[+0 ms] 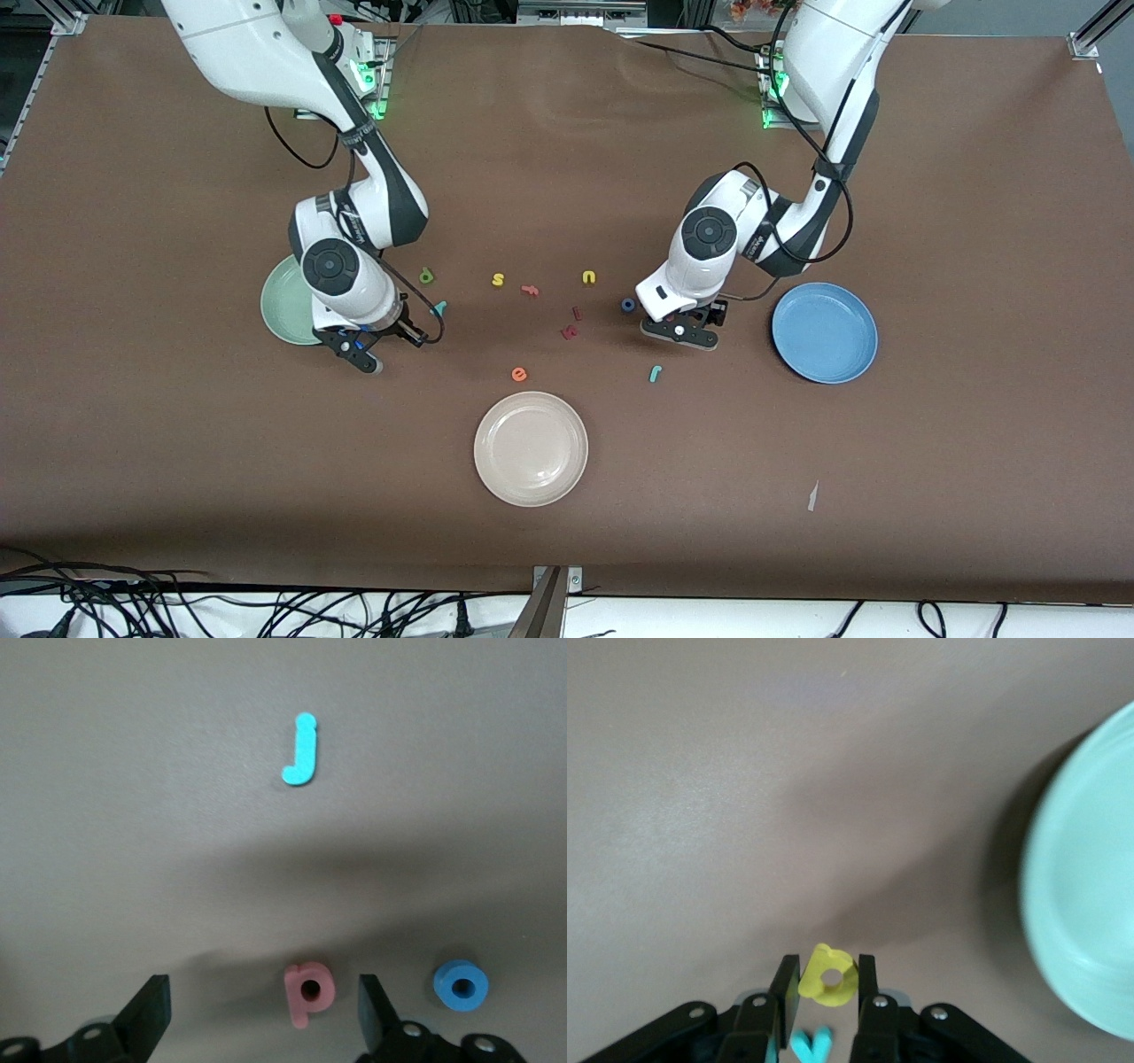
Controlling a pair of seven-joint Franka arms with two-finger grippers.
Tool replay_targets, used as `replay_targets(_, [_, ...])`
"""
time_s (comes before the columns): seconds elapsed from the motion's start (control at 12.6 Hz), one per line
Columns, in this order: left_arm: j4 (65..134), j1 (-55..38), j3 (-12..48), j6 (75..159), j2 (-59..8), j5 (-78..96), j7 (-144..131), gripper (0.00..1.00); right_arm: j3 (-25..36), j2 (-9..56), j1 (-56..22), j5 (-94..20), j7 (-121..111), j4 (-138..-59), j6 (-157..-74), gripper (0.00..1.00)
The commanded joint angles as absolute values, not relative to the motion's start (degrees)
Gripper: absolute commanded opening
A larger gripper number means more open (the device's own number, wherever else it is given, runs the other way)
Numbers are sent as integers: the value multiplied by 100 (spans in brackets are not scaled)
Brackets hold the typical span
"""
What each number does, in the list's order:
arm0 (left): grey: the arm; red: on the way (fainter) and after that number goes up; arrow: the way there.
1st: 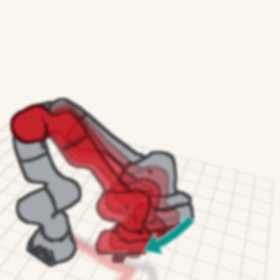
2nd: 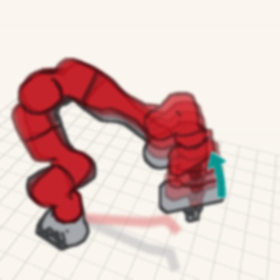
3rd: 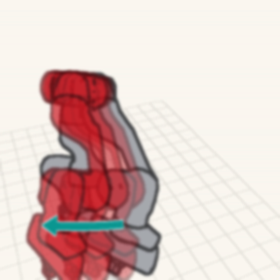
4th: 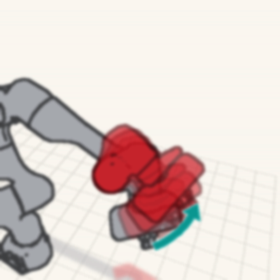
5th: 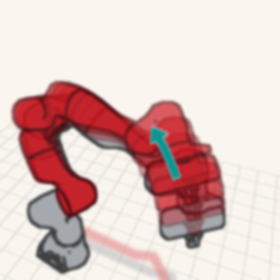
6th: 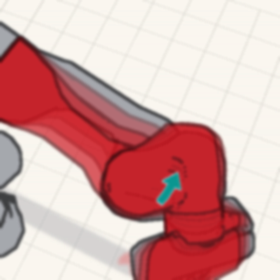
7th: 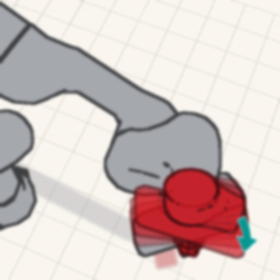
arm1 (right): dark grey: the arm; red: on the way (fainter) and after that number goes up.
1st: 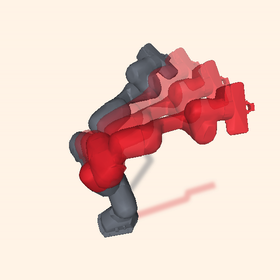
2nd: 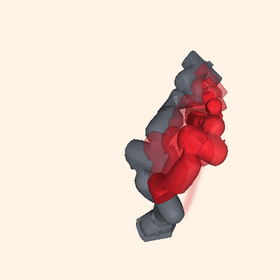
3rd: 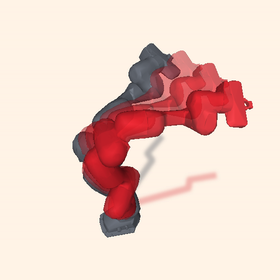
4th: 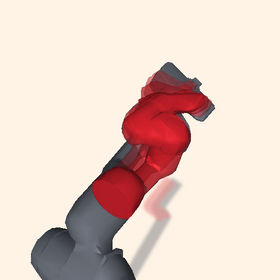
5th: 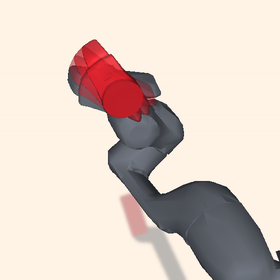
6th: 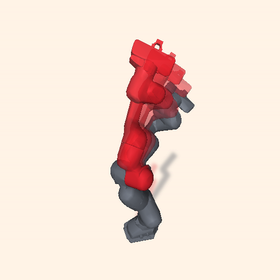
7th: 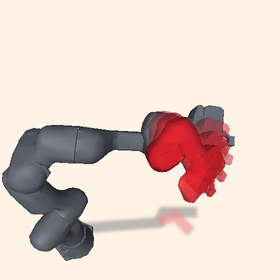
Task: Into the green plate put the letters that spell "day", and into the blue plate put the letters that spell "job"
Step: 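Grasp the yellow letter with the right gripper while the left gripper grasps the pink p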
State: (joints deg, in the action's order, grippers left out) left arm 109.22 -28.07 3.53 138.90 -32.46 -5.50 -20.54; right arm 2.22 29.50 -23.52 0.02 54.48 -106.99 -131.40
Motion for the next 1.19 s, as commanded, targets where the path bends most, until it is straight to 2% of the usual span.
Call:
replay_targets(0.0, [10819, -2857, 422, 13878, -3392, -650, -2180, 89, 535, 2357, -2338, -17, 4636, -10793, -12369, 0])
replay_targets(0.16, [10802, -2839, 465, 13878, -3506, -633, -2171, 85, 886, 2111, -2329, -53, 3923, -10802, -11876, 0])
replay_targets(0.32, [10802, -2769, 536, 13878, -3568, -449, -2092, 76, 1124, 1830, -2329, -53, 3552, -10828, -11384, 0])
replay_targets(0.48, [10758, -2707, 545, 13878, -3586, -422, -2092, 56, 1414, 1767, -2329, -70, 3061, -10828, -11180, 0])
replay_targets(0.71, [10740, -2655, 545, 13878, -3612, -422, -2092, 32, 1415, 1784, -2320, -62, 2971, -10889, -11188, 0])
replay_targets(0.95, [10740, -2637, 554, 13887, -3639, -422, -2092, 15, 1476, 1819, -2312, -62, 2770, -10951, -11233, 0])
replay_targets(1.11, [10723, -2602, 554, 13869, -3613, -300, -2092, 7, 1547, 1863, -2303, -70, 2550, -10951, -11267, 0])
